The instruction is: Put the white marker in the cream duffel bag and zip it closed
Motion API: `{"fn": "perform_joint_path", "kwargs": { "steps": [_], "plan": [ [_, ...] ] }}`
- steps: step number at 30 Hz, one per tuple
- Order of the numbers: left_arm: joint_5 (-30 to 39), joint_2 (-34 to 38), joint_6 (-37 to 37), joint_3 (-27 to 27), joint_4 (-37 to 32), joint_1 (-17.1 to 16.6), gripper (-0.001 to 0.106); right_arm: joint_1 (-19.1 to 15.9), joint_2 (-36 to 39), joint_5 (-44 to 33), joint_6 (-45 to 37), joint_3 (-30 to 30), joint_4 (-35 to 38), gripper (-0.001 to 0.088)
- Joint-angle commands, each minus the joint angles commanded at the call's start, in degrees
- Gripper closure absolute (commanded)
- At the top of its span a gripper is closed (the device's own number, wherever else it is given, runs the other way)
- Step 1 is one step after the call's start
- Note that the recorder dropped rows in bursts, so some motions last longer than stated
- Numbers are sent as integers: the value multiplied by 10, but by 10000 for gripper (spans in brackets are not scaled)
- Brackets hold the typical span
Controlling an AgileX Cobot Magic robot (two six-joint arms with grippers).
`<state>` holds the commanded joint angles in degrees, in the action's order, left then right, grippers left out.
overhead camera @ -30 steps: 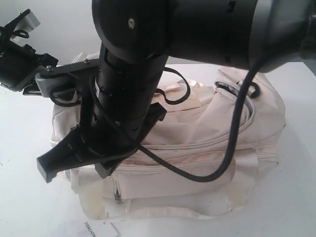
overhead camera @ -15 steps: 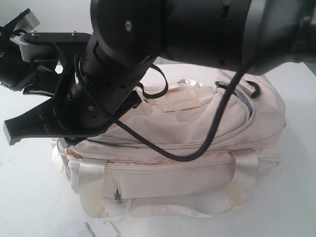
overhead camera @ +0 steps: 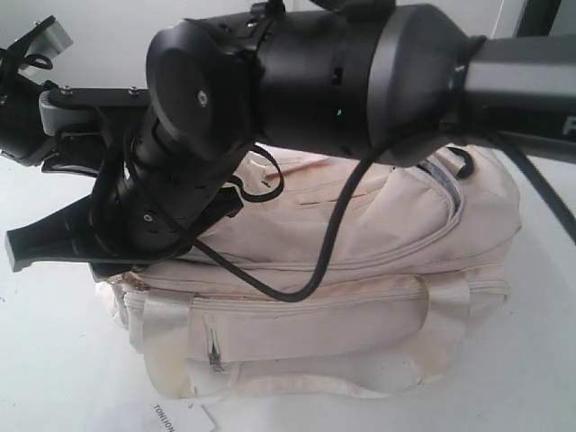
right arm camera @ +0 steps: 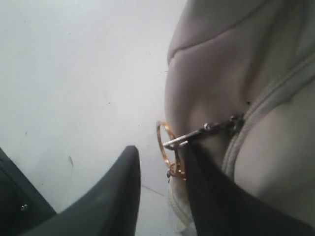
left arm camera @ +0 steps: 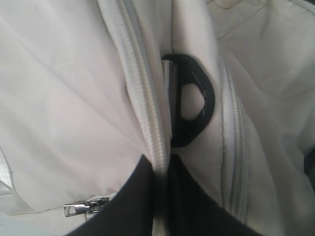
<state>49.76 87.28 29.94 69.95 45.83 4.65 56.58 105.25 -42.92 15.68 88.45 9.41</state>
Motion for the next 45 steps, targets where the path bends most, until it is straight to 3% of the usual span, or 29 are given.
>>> {"fn": "perform_joint_path", "kwargs": {
  "steps": [6,9,11,12,26,45],
  "plan": [
    [1,0,0,0,0,0,1053,0,13,5,2,0,0,554],
    [1,0,0,0,0,0,1053,0,11,6,0,0,-1,692],
    [1,0,0,0,0,0,1053,0,8,6,0,0,-1,843],
    [1,0,0,0,0,0,1053,0,6,6,0,0,-1,867],
    [-2,1,0,-2,0,0,1053,0,-62,-85,-35,0,-2,868],
    [-4,1,0,-2,2,0,1053,0,-46,-222,-85,0,15,868]
  ]
}}
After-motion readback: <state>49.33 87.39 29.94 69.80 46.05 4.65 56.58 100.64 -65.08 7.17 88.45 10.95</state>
